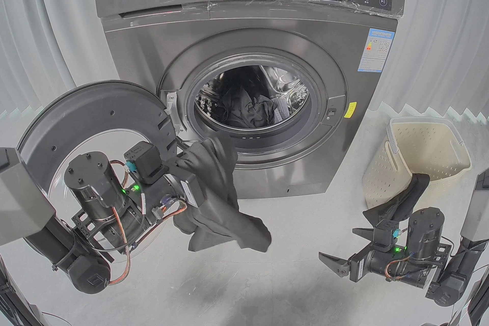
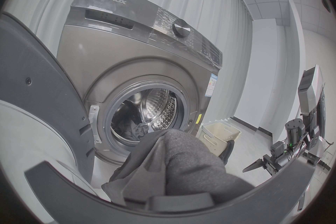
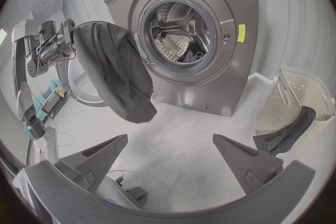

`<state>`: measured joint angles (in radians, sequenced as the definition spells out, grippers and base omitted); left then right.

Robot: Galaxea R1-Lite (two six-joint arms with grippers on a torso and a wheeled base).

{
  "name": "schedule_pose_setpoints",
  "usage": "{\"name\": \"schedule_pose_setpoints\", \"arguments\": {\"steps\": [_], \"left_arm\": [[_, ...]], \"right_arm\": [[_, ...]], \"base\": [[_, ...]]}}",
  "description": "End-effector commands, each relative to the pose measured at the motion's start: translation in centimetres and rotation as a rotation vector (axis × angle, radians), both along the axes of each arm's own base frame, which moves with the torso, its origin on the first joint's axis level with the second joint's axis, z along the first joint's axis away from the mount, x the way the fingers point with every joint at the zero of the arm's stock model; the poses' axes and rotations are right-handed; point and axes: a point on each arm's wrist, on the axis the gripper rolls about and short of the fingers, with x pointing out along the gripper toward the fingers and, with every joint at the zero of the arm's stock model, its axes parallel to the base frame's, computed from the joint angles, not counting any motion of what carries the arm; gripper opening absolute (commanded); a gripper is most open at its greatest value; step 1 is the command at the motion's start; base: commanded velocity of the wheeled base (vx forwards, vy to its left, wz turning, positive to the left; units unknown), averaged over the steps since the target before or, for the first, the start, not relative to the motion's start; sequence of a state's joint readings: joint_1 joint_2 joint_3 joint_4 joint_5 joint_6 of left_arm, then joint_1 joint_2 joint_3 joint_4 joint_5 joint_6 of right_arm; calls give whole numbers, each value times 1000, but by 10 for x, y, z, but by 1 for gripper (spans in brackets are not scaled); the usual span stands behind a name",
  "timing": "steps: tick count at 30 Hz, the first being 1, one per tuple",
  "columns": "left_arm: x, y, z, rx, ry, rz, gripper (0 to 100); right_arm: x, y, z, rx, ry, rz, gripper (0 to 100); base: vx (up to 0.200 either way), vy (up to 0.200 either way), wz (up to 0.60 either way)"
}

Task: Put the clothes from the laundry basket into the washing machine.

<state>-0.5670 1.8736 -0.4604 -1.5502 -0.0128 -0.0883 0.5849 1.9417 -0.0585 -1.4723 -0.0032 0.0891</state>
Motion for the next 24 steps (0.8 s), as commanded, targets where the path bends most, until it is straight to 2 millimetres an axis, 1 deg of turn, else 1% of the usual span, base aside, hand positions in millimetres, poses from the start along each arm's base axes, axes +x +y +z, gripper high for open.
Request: {"name": "schedule_pose_setpoints", "arguments": {"steps": [1,3,4,7,8,13,16,19,22,24], "left_arm": [[2,0,-2,2,3,11,0],[0,-2,-2,1,5,1,0],[0,-7,-1,-2,-2,0,0],[5,-14,1,-26,-6,74,0],[4,-19,0,-39,1,98,0],[-2,-26,-18,15,50,105,0],[-1,-28,-21,20,58,104,0],[2,-27,-21,15,59,111,0],[2,-26,-23,23,65,113,0],[0,-28,-24,28,66,107,0]], "right_arm": [[4,-1,1,3,-9,-13,100],[11,-1,2,12,-27,-34,100],[14,-1,3,13,-35,-49,100],[18,1,5,19,-49,-65,100],[18,1,5,20,-52,-68,100],[21,3,8,30,-68,-68,100],[22,3,8,31,-67,-70,100],[21,3,8,30,-68,-69,100],[22,3,8,31,-69,-68,100],[21,4,7,30,-68,-64,100]], "base": [[0,0,0],[0,0,0],[0,0,0],[0,0,0],[0,0,0],[0,0,0],[0,0,0],[200,0,0],[200,200,0],[0,0,0]]}}
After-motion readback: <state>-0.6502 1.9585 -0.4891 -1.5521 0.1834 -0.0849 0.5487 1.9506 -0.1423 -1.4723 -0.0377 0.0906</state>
